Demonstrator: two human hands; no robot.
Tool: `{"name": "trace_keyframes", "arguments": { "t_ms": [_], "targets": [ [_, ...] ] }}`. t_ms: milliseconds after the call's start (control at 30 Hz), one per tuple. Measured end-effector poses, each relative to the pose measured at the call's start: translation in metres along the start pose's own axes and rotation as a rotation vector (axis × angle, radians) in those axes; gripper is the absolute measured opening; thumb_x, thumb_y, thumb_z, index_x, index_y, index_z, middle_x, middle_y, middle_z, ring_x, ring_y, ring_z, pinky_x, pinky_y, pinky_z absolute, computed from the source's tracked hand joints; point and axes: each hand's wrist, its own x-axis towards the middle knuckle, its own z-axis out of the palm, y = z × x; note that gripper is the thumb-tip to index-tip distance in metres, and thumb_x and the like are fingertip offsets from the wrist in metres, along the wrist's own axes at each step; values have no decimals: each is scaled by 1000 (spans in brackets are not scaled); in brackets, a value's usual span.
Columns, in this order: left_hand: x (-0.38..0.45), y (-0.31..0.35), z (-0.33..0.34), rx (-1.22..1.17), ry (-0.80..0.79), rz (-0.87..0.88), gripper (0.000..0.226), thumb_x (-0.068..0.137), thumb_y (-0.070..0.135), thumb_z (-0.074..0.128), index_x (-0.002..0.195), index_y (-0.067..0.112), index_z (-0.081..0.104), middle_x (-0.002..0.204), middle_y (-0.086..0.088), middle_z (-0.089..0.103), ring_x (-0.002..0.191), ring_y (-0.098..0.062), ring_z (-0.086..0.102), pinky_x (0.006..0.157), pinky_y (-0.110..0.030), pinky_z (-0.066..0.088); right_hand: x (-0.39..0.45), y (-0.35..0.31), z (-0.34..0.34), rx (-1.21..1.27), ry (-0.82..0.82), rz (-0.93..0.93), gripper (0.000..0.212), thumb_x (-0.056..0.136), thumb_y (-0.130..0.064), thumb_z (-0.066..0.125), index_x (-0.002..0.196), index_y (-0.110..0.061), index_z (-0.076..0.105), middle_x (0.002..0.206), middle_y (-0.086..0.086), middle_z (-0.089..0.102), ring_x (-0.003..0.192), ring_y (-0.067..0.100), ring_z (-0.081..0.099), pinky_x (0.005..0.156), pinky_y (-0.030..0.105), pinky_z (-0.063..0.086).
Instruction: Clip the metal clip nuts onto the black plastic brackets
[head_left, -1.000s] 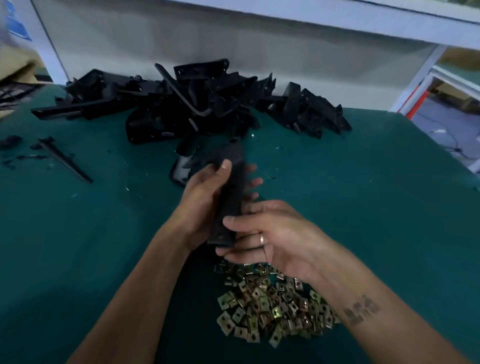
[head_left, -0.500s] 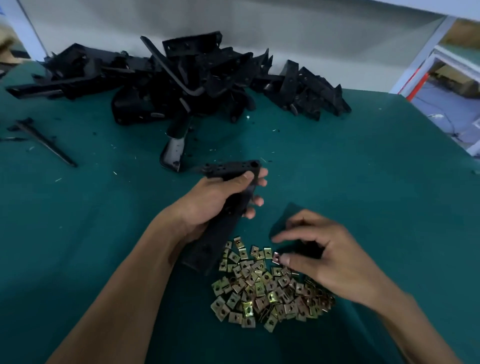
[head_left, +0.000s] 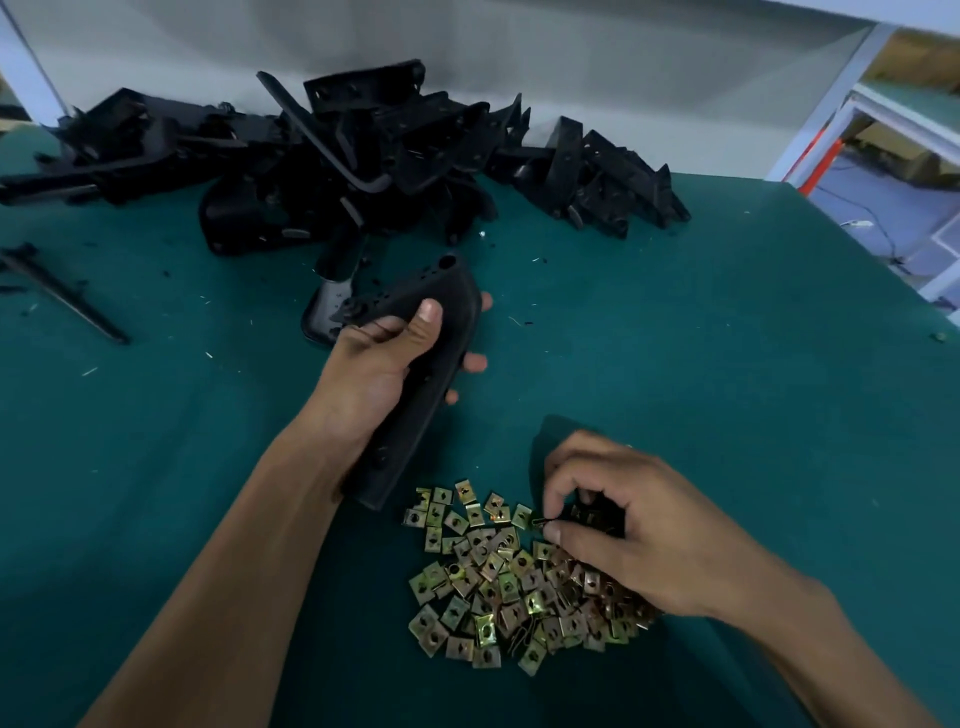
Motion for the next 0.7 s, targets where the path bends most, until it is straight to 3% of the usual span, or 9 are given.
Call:
{"name": "trace_keyframes", "arguments": {
  "t_ms": [67,133,167,233,300,400,567,633,700],
  "targets": [
    [0,-1,-1,72,-60,-7,39,104,30,47,118,-1,67,119,-5,74,70,-23,68,54,-27,53,1,7,-2,174,40,21,8,89,-26,74,88,-30,67,93,-10,66,91,17,64,78,27,51],
    [-1,-4,0,130,-132,-12,40,104,27,46,118,-5,65,107,-5,77,62,-21,70,52,-25,53,6,14,-5,527,175,55,11,86,-5,75,87,-15,71,91,4,74,88,19,71,79,29,57],
    [-1,-6,2,141,-170,-14,39,104,26,45,118,-5,65,106,-5,77,66,-24,73,53,-25,55,11,17,-7,712,271,74,14,83,5,73,83,-9,71,88,10,75,85,21,73,75,29,57],
    [-2,-8,4,139,-227,-24,36,102,25,45,120,0,64,115,-8,75,82,-34,76,61,-29,60,24,21,-12,1033,435,121,11,76,3,74,80,-6,72,83,16,75,75,22,70,65,27,54],
    [-2,-7,5,178,-258,-28,35,101,23,45,123,2,62,117,-10,74,87,-38,75,64,-33,61,41,22,-13,1250,536,142,15,78,1,71,92,-6,72,84,14,74,74,20,68,68,26,56],
    [1,-3,3,399,-317,-14,31,103,23,45,126,10,61,112,-7,75,78,-34,75,59,-30,58,67,14,-4,1273,568,138,24,88,4,64,109,-5,73,90,11,72,83,19,66,75,29,57],
    [-1,10,-3,653,-342,-101,38,95,42,48,125,24,63,77,-5,73,55,-17,67,53,-28,54,78,-1,12,1162,500,10,27,93,5,60,93,-16,76,103,11,73,100,25,67,82,38,58],
    [0,15,-6,900,-299,-76,50,91,55,41,127,27,63,70,-1,71,54,-13,66,57,-36,57,72,2,7,1130,494,-20,22,93,-1,64,93,-18,78,107,11,75,104,24,69,78,34,59],
    [0,16,-5,1166,-221,-20,57,86,69,29,106,28,64,68,2,67,62,-19,68,68,-45,56,68,5,5,1092,502,-23,26,93,1,65,93,-20,80,101,11,77,96,24,73,76,34,61]
  ]
}}
